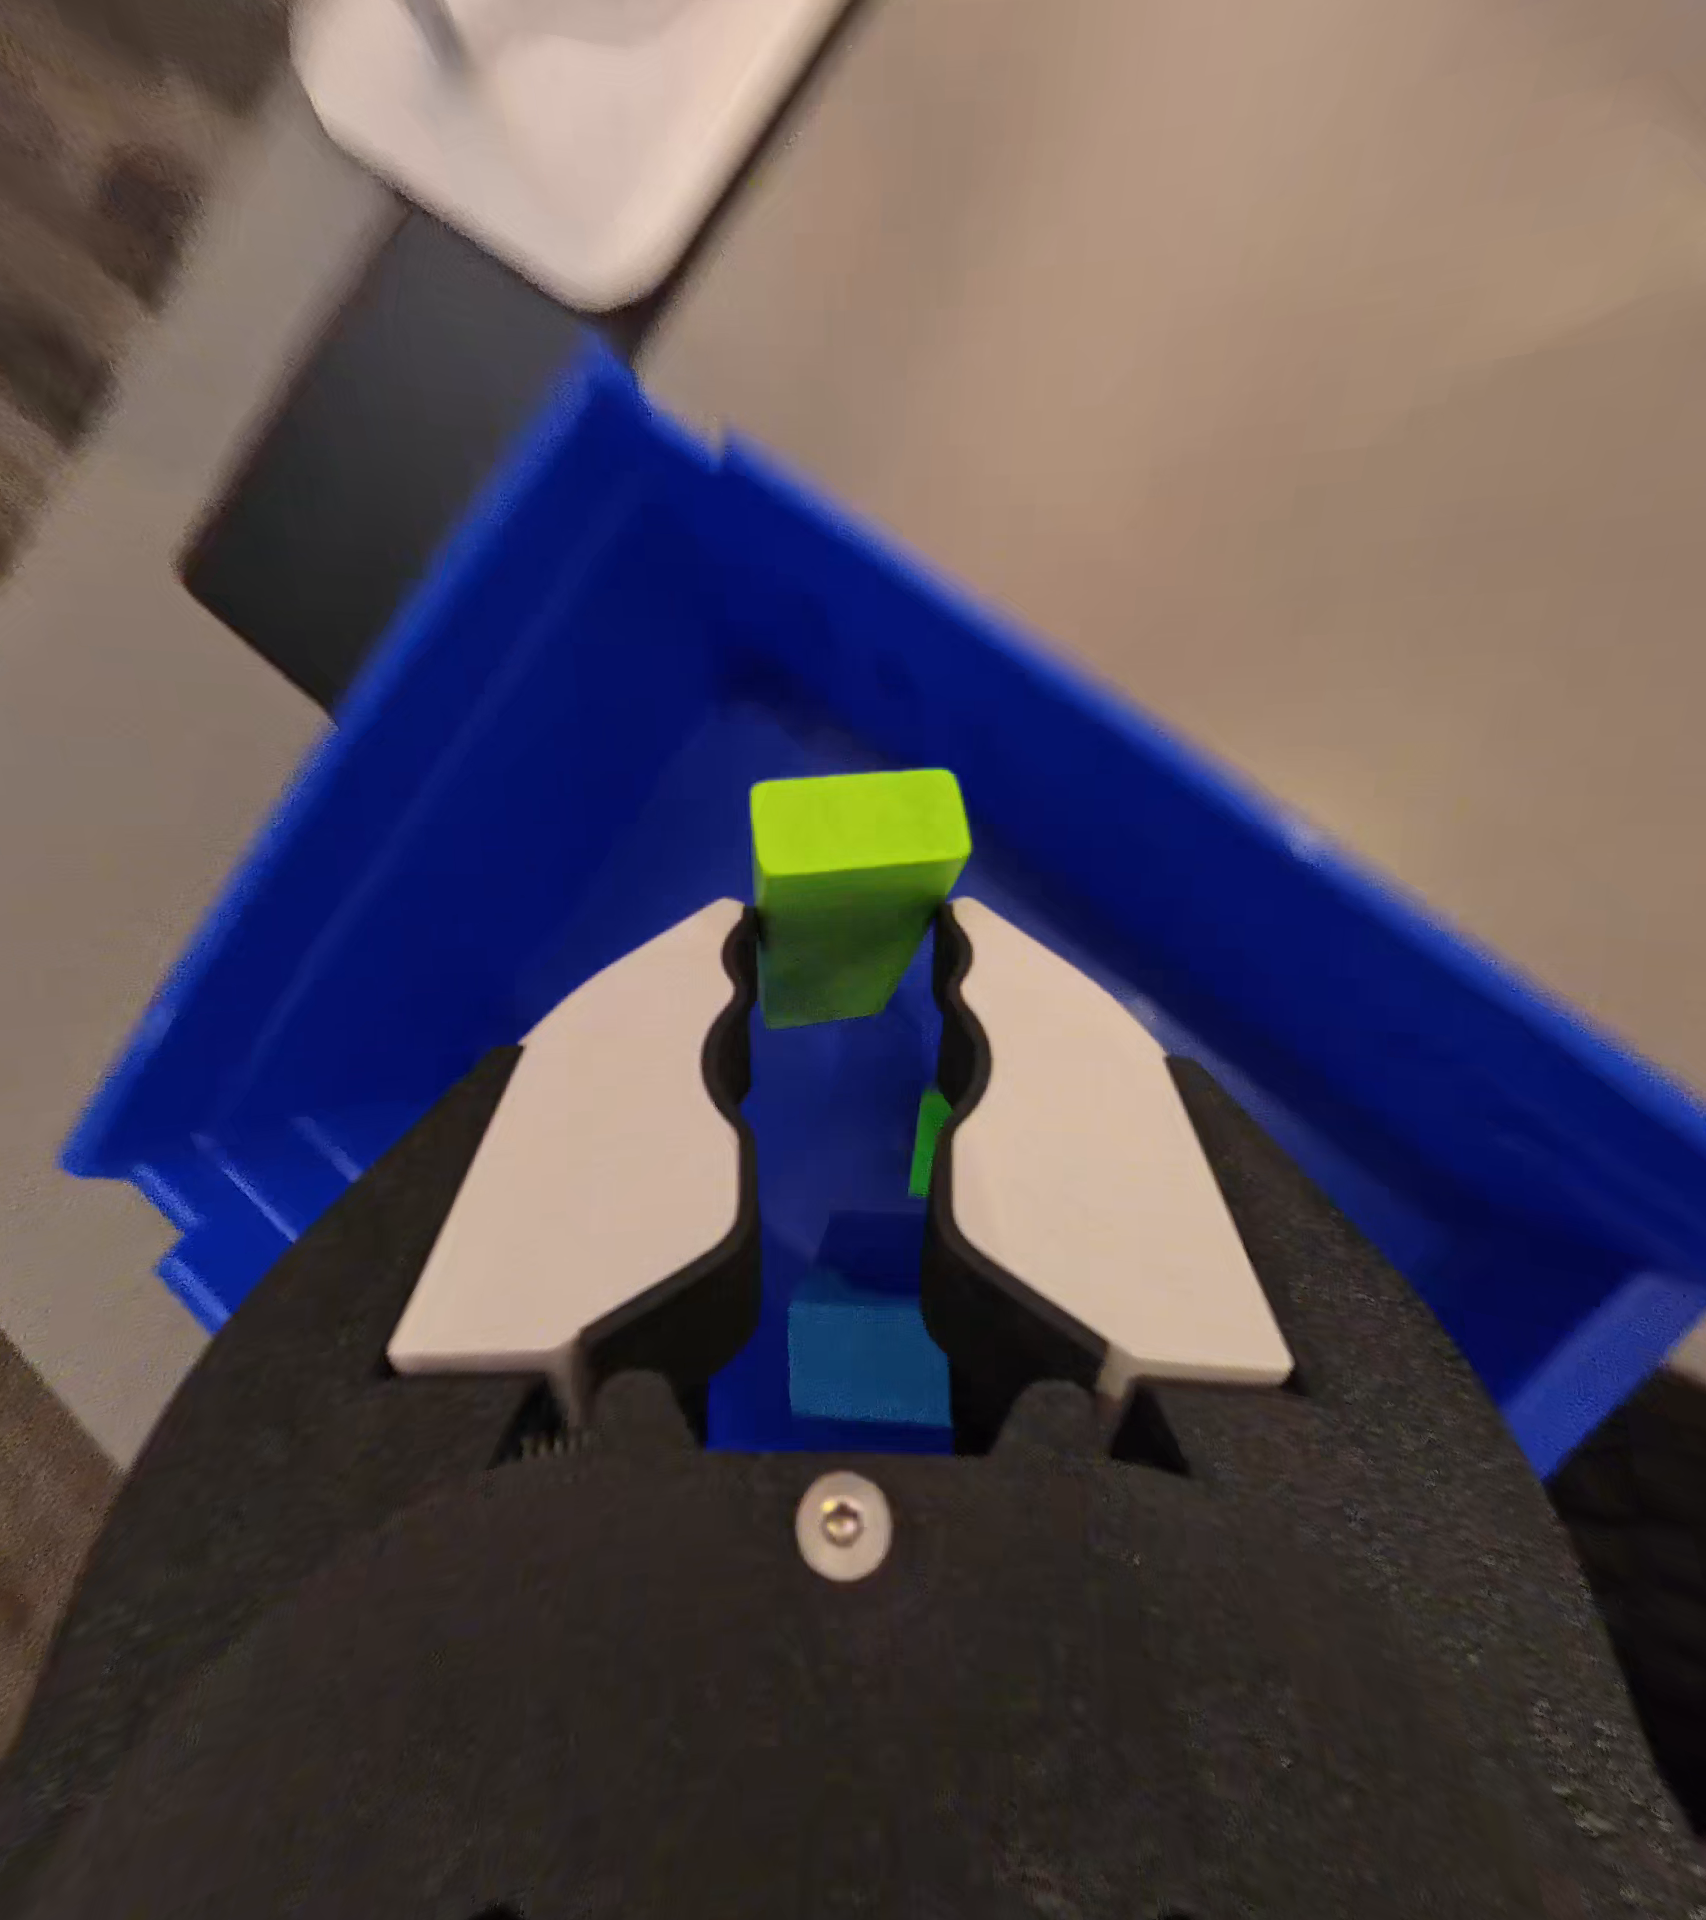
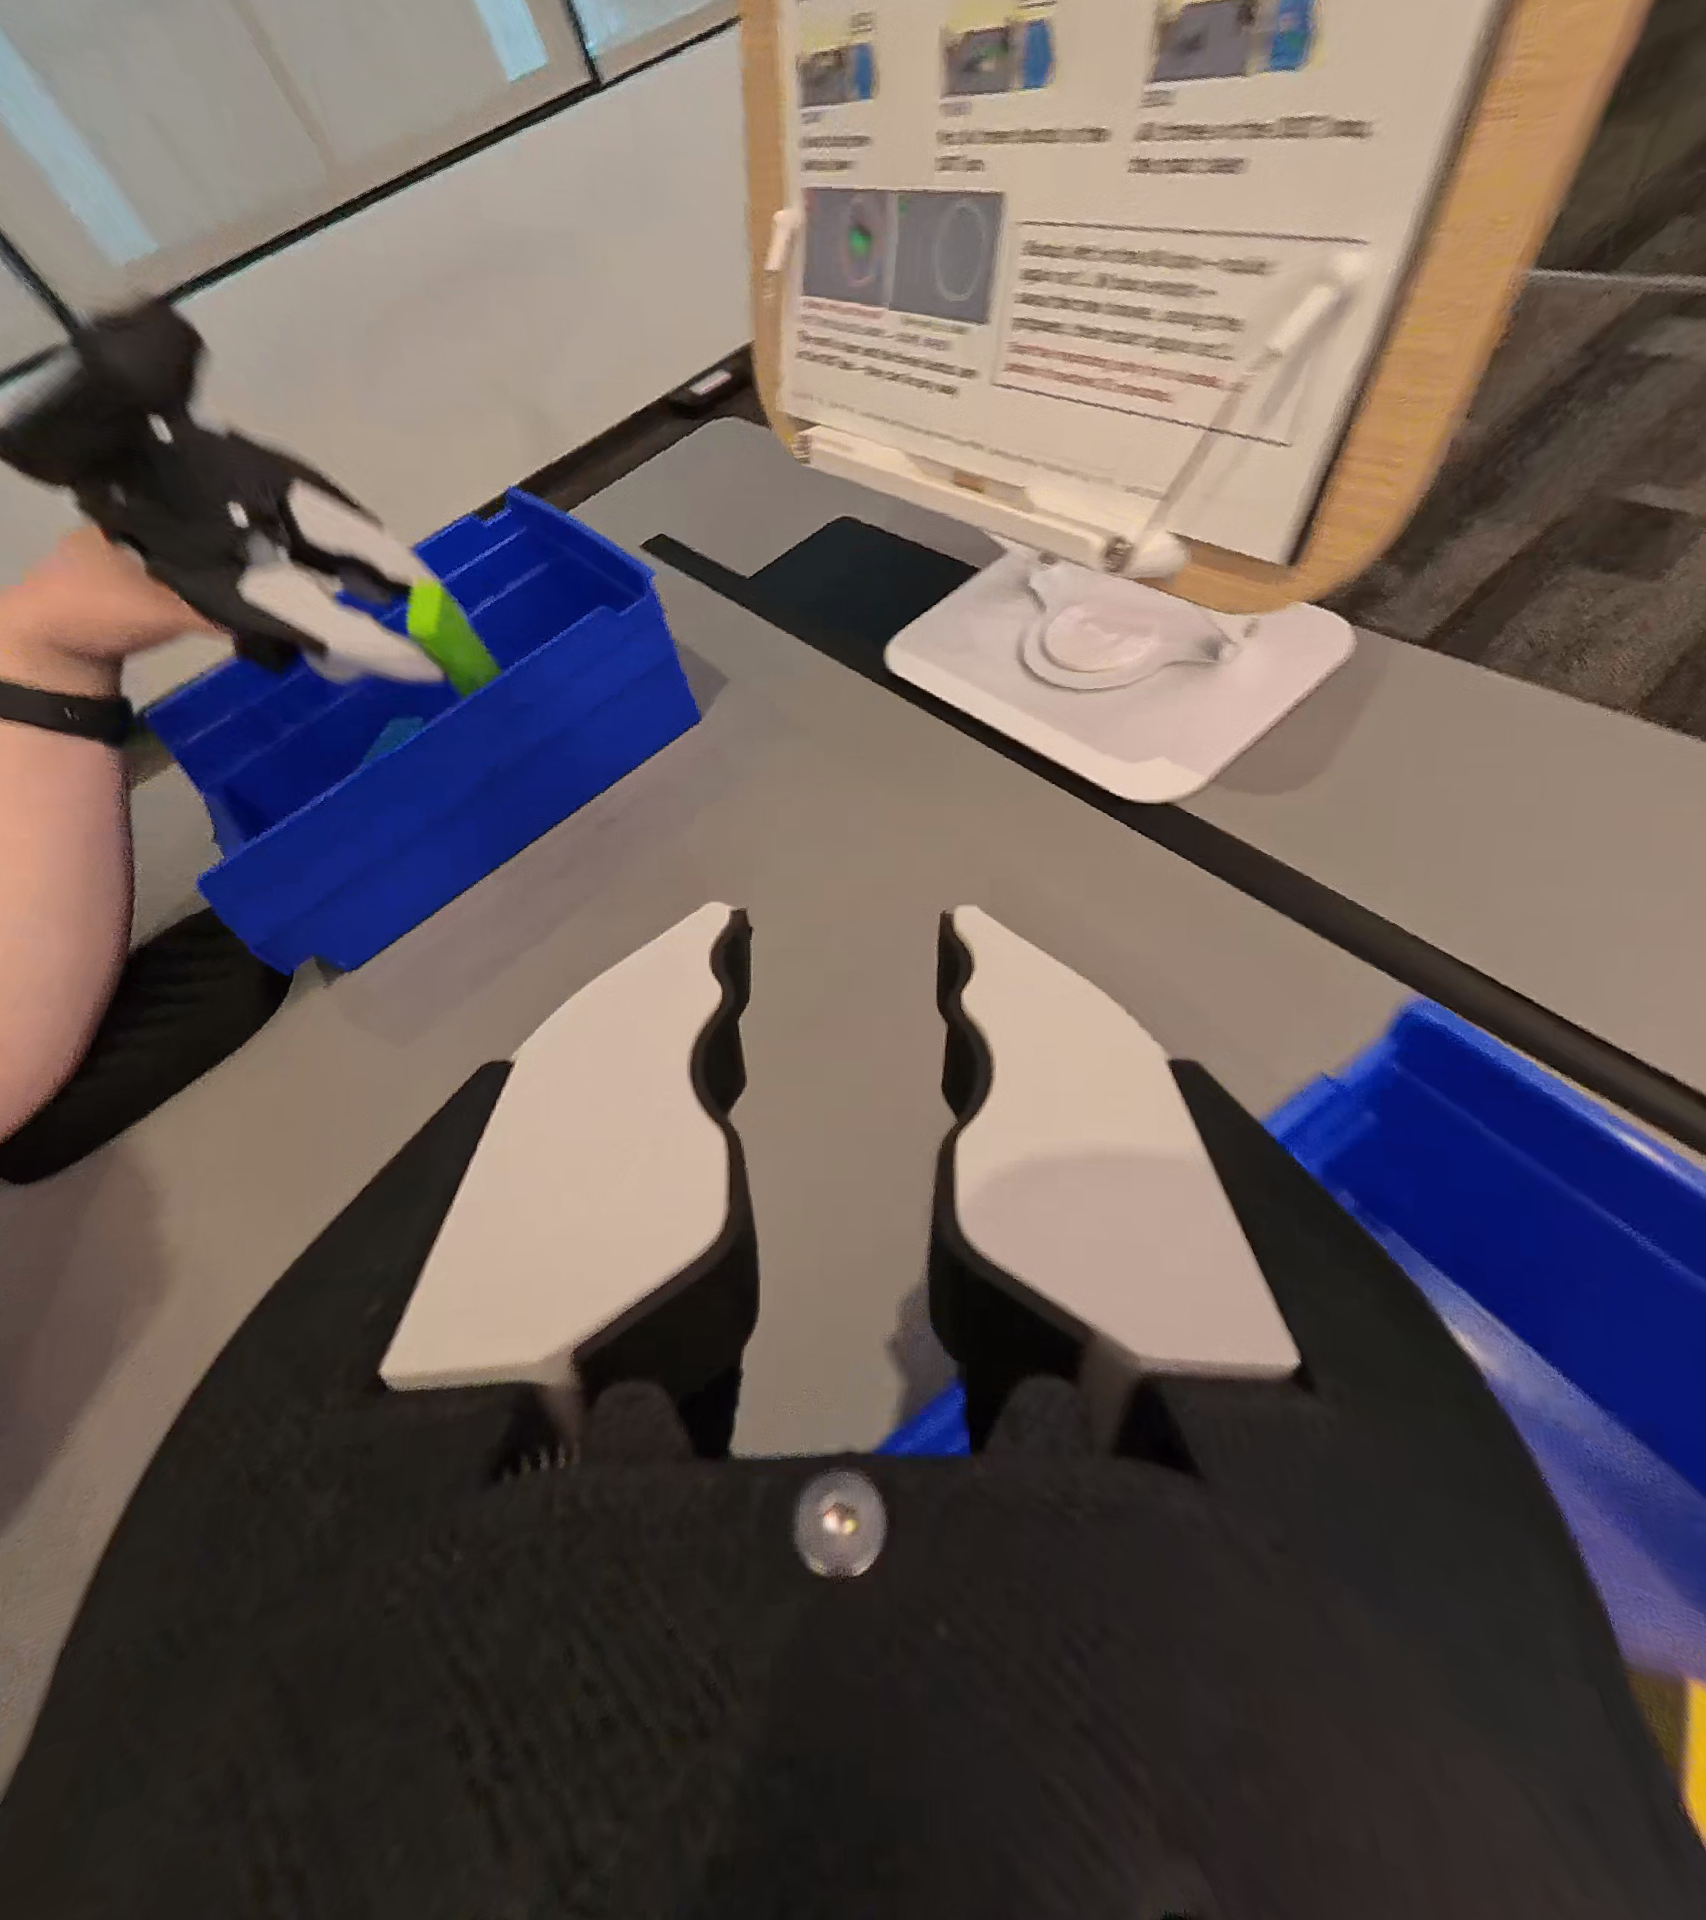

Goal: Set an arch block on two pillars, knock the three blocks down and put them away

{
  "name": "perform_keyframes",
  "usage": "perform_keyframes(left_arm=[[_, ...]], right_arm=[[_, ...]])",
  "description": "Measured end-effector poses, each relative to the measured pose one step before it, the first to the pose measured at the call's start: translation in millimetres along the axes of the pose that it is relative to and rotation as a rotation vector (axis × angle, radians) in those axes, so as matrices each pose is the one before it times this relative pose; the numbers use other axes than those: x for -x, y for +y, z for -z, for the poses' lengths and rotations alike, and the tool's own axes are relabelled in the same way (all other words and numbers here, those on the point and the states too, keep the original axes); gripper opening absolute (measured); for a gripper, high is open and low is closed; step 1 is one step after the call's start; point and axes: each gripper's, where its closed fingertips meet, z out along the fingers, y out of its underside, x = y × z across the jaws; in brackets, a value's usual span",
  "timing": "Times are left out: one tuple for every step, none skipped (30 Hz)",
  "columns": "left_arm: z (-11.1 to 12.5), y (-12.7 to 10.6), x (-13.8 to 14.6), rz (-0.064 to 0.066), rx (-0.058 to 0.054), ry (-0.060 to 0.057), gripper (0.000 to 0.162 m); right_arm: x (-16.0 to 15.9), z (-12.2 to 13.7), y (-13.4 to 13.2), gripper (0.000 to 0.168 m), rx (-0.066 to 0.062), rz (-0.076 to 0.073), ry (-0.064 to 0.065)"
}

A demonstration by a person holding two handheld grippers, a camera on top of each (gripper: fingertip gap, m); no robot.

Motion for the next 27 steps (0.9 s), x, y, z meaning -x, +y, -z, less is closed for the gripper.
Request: perform_keyframes(left_arm=[[16.57, -19.62, -3.16, 0.0061, -0.1137, 0.0059, 0.033], [14.77, -22.09, -7.14, -0.0032, -0.1163, 0.0199, 0.033], [12.05, -22.87, -10.0, -0.0082, -0.1063, 0.0288, 0.033], [8.74, -23.37, -9.75, -0.0092, -0.1018, 0.0223, 0.032], [5.03, -23.19, -8.76, 0.0018, -0.0964, 0.0145, 0.033], [1.22, -21.25, -8.8, 0.0222, -0.0849, 0.0179, 0.032], [-2.63, -17.14, -9.07, 0.038, -0.0631, 0.0219, 0.032], [-5.56, -12.41, -8.45, 0.0485, -0.0453, 0.0173, 0.032], [-8.12, -6.97, -8.54, 0.0473, -0.0223, 0.0154, 0.032], [-10.14, -2.15, -10.07, 0.0302, -0.001, 0.0205, 0.032], [-11.45, 1.27, -9.94, 0.0095, 0.0126, 0.0152, 0.032], [-12.01, 2.45, -7.89, 0.0034, 0.0153, -0.0008, 0.032], [-12.03, 3.42, -7.31, -0.0007, 0.0171, -0.0052, 0.032], [-11.57, 3.99, -7.68, 0.0003, 0.0187, -0.0018, 0.032], [-10.58, 3.67, -7.6, 0.0034, 0.0157, 0.0034, 0.032], [-9.4, 3.83, -7.82, 0.0047, 0.0165, 0.012, 0.032], [-8.01, 3.76, -6.27, 0.0059, 0.0154, 0.012, 0.032], [-6.33, 2.98, -3.48, 0.0078, 0.0105, 0.0033, 0.032], [-5.05, 2.55, -1.63, 0.0044, 0.006, -0.0026, 0.032], [-3.97, 1.73, -1.15, 0.0039, 0.0023, -0.0005, 0.032], [-3.02, 1.42, -1.57, 0.0074, 0.0017, 0.0061, 0.032], [-2.06, 0.76, -1.7, 0.01, -0.0004, 0.0087, 0.032], [-1.49, 0.55, -2.46, 0.0095, 0.0008, 0.015, 0.032], [-1.28, 0.93, -2.09, 0.0071, 0.0052, 0.011, 0.032], [-1.0, 0.93, 0.55, 0.0004, 0.0047, -0.0085, 0.032], [-1.24, 2.95, 1.28, -0.0093, 0.0185, -0.0138, 0.032], [-0.87, 2.2, 0.26, -0.0137, 0.0129, -0.0062, 0.031]], right_arm=[[10.37, -8.88, 0.6, 0.036, 0.0065, 0.0401, -0.0186], [11.38, -9.44, 0.18, 0.036, 0.0045, 0.0446, -0.0197], [12.5, -9.71, -0.75, 0.036, -0.0015, 0.0482, -0.0208], [13.15, -10.01, -1.12, 0.036, -0.0035, 0.0473, -0.0197], [13.36, -9.94, -1.59, 0.036, -0.0028, 0.0431, -0.0169], [12.62, -9.37, -2.52, 0.036, -0.0072, 0.0406, -0.0065], [12.19, -8.74, -3.12, 0.036, -0.0073, 0.0412, 0.0023], [10.18, -7.63, -3.58, 0.036, -0.0052, 0.0394, 0.0201], [7.45, -5.84, -4.46, 0.037, -0.0075, 0.0344, 0.0406], [7.38, -4.04, -6.22, 0.038, -0.017, 0.0285, 0.0405], [9.2, -2.68, -6.72, 0.038, -0.0222, 0.0257, 0.022], [7.43, -1.68, -6.02, 0.038, -0.0232, 0.0153, 0.0245], [5.12, -1.21, -4.57, 0.038, -0.021, 0.0076, 0.0282], [5.31, -0.91, -3.42, 0.039, -0.0189, 0.01, 0.0135], [1.45, -0.53, -2.21, 0.04, -0.0149, 0.012, 0.0293], [-1.17, -0.51, -0.81, 0.04, -0.0058, 0.0162, 0.0356], [-0.75, -1.16, 1.09, 0.04, 0.0042, 0.0148, 0.0251], [0.14, -1.99, 3.61, 0.04, 0.0201, 0.0089, 0.0136], [1.36, -2.75, 5.35, 0.04, 0.0316, -0.0003, 0.0015], [1.11, -3.34, 6.04, 0.04, 0.0348, -0.0052, -0.0014], [0.21, -3.41, 5.66, 0.04, 0.0273, -0.008, 0.0015], [-0.6, -3.37, 5.78, 0.039, 0.0265, -0.0089, 0.005], [-0.49, -3.14, 5.47, 0.036, 0.0247, -0.0077, 0.0025], [-0.1, -2.41, 4.26, 0.032, 0.0149, -0.0067, -0.0015], [0.24, -1.95, 3.38, 0.02, 0.0078, -0.0028, -0.0053], [-1.71, -1.73, 3.15, 0.019, 0.0069, 0.0064, 0.0066], [-2.38, -1.67, 4.91, 0.017, 0.019, 0.0087, 0.009]])
